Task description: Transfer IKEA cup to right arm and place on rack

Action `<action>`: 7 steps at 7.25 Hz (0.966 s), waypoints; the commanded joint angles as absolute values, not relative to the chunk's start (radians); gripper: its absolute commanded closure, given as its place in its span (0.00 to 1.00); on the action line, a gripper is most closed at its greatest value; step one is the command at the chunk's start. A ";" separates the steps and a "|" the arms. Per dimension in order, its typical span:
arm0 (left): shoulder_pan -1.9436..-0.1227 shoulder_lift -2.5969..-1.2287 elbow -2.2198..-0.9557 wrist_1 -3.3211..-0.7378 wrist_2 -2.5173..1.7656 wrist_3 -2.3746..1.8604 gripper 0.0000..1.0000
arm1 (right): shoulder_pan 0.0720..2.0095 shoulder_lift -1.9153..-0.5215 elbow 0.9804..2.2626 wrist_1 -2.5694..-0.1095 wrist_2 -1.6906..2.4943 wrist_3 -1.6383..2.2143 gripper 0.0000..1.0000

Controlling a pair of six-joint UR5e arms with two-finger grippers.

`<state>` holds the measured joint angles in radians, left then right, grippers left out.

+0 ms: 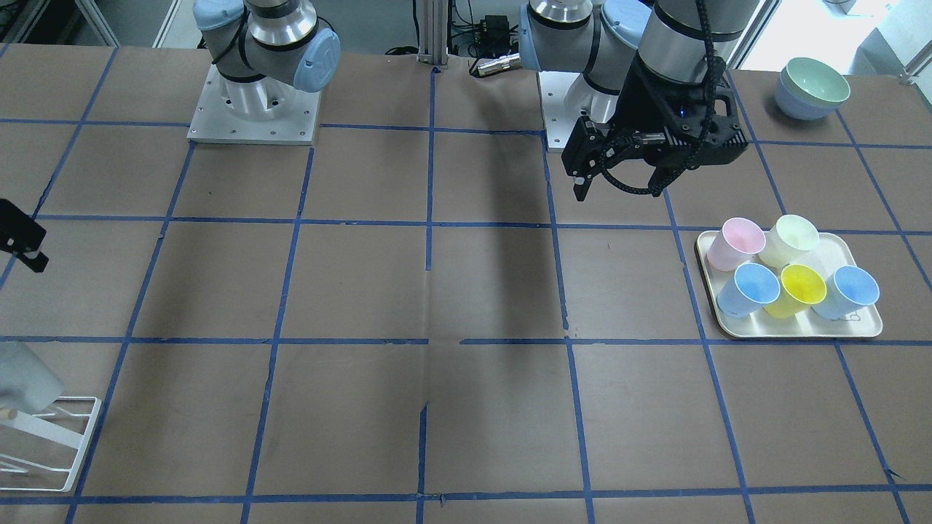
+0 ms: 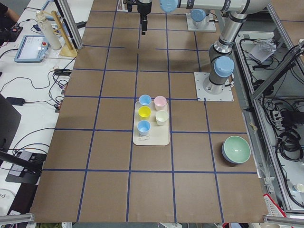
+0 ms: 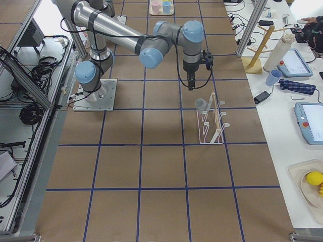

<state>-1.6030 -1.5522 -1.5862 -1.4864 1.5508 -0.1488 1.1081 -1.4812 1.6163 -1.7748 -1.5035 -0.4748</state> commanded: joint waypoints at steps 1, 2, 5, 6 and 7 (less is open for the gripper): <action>-1.601 -1.552 -1.586 -1.486 1.552 -0.149 0.00 | 1.141 -1.622 1.617 -1.616 -1.513 -0.384 0.00; -1.601 -1.552 -1.586 -1.486 1.552 -0.149 0.00 | 1.204 -1.667 1.617 -1.548 -1.538 -0.282 0.00; -1.601 -1.552 -1.586 -1.486 1.552 -0.149 0.00 | 1.440 -1.671 1.628 -1.534 -1.605 -0.013 0.00; -1.601 -1.552 -1.588 -1.486 1.552 -0.149 0.00 | 1.495 -1.669 1.629 -1.535 -1.597 0.000 0.00; -1.601 -1.551 -1.588 -1.486 1.552 -0.149 0.00 | 1.523 -1.666 1.629 -1.539 -1.597 0.024 0.00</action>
<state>-1.6015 -1.5522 -1.5870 -1.4865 1.5524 -0.1488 1.4694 -1.6684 1.6280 -1.5361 -1.5987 -0.0120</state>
